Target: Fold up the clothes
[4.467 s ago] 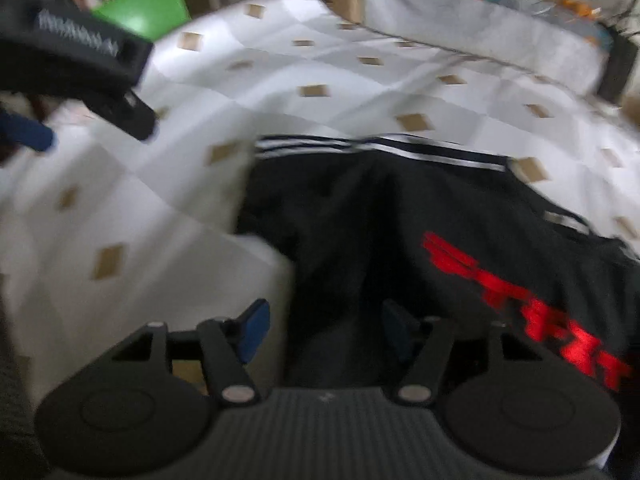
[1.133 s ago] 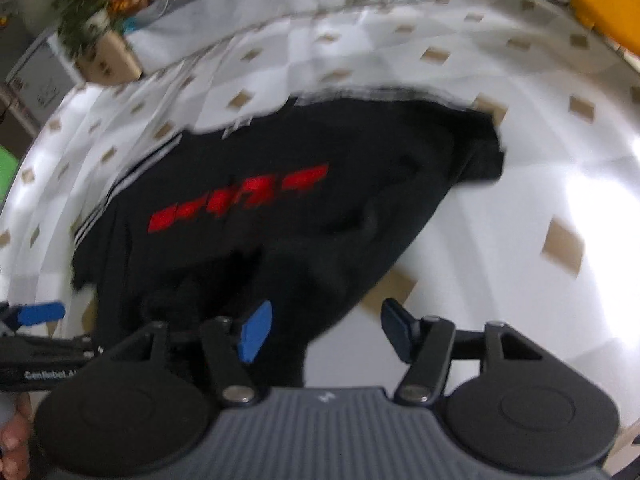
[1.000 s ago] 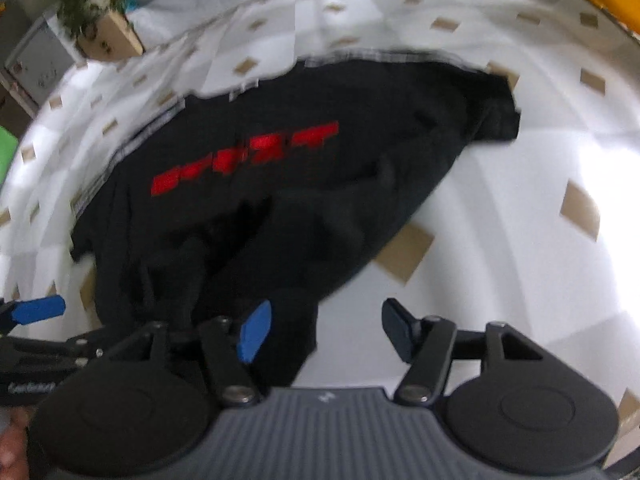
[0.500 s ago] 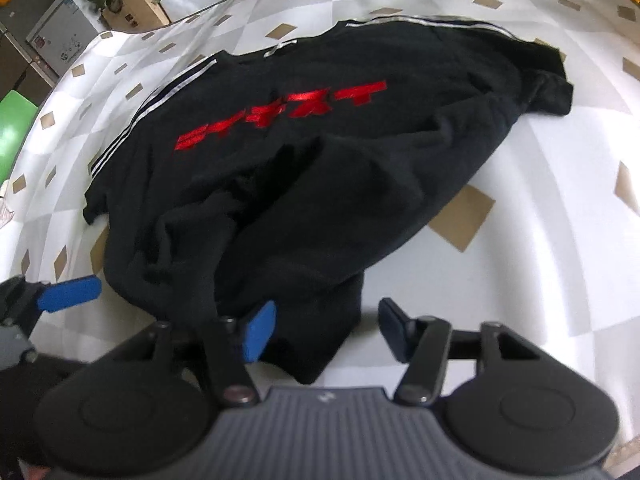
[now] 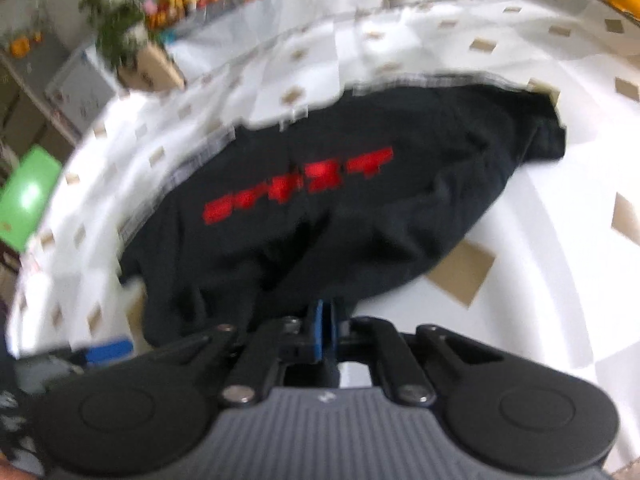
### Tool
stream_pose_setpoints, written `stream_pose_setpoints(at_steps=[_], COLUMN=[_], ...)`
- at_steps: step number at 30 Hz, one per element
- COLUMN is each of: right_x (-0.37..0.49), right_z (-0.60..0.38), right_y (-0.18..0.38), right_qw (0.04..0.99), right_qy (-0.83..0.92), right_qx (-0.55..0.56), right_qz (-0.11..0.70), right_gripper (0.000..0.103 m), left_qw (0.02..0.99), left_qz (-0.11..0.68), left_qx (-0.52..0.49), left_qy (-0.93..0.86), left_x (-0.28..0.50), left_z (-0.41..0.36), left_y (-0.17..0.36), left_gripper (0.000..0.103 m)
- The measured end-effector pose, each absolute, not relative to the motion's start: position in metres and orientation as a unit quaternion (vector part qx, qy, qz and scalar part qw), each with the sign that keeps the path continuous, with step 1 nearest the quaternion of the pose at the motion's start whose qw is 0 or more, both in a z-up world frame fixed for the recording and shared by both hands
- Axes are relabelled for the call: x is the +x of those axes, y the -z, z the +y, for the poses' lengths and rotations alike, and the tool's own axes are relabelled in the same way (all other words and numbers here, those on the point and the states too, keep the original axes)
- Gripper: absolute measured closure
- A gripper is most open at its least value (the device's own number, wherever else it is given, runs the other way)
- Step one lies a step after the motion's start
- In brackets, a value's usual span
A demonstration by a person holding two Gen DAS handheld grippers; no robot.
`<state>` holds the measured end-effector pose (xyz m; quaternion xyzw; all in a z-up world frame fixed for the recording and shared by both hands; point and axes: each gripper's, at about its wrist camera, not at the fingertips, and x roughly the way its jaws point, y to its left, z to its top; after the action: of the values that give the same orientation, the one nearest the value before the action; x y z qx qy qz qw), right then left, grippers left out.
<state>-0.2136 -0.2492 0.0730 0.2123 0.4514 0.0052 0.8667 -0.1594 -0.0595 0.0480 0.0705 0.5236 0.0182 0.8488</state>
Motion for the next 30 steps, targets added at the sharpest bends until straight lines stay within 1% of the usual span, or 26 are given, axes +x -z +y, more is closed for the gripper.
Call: stream_pose_setpoints(at_steps=[3, 5, 6, 8, 9, 10, 12, 13, 15, 18, 21, 28, 30], right_x=[-0.214, -0.213, -0.21, -0.204, -0.203, -0.202, -0.205, -0.209, -0.212, -0.216, -0.217, -0.221, -0.223], right_z=[-0.263, -0.273, -0.276, -0.279, -0.277, -0.275, -0.266, -0.263, -0.261, -0.264, -0.262, -0.264, -0.265], right_y=[-0.093, -0.107, -0.11, -0.115, -0.115, -0.114, -0.108, -0.104, -0.092, -0.08, -0.079, -0.074, -0.073], right_qw=[0.882, 0.891, 0.888, 0.881, 0.88, 0.878, 0.876, 0.872, 0.861, 0.843, 0.846, 0.842, 0.841], right_qy=[0.001, 0.013, 0.013, 0.003, -0.005, -0.013, -0.004, 0.007, 0.031, 0.034, 0.045, 0.064, 0.072], right_qx=[0.237, 0.238, 0.238, 0.236, 0.226, 0.216, 0.184, 0.181, 0.195, 0.221, 0.206, 0.2, 0.2], right_qz=[0.408, 0.386, 0.394, 0.409, 0.418, 0.427, 0.446, 0.454, 0.469, 0.488, 0.489, 0.496, 0.497], right_gripper=[0.1, 0.099, 0.093, 0.084, 0.071, 0.067, 0.064, 0.06, 0.056, 0.053, 0.05, 0.049, 0.049], left_qw=[0.85, 0.85, 0.849, 0.847, 0.845, 0.844, 0.843, 0.842, 0.839, 0.834, 0.831, 0.837, 0.839], left_qz=[0.52, 0.524, 0.526, 0.532, 0.535, 0.536, 0.536, 0.537, 0.538, 0.541, 0.54, 0.523, 0.516], left_qx=[0.064, 0.037, 0.027, 0.008, 0.001, -0.006, -0.014, -0.01, -0.004, -0.003, 0.0, 0.026, 0.039], left_qy=[-0.051, -0.044, -0.035, -0.013, 0.0, 0.013, 0.038, 0.051, 0.075, 0.111, 0.132, 0.16, 0.167], left_x=[-0.157, -0.156, -0.157, -0.158, -0.159, -0.161, -0.163, -0.164, -0.165, -0.168, -0.17, -0.174, -0.177], left_z=[-0.049, -0.043, -0.042, -0.043, -0.045, -0.047, -0.052, -0.056, -0.064, -0.074, -0.084, -0.101, -0.103], left_y=[-0.052, -0.055, -0.057, -0.061, -0.062, -0.063, -0.066, -0.066, -0.066, -0.065, -0.066, -0.059, -0.058], left_gripper=[0.03, 0.03, 0.03, 0.03, 0.03, 0.03, 0.029, 0.029, 0.029, 0.029, 0.029, 0.029, 0.031])
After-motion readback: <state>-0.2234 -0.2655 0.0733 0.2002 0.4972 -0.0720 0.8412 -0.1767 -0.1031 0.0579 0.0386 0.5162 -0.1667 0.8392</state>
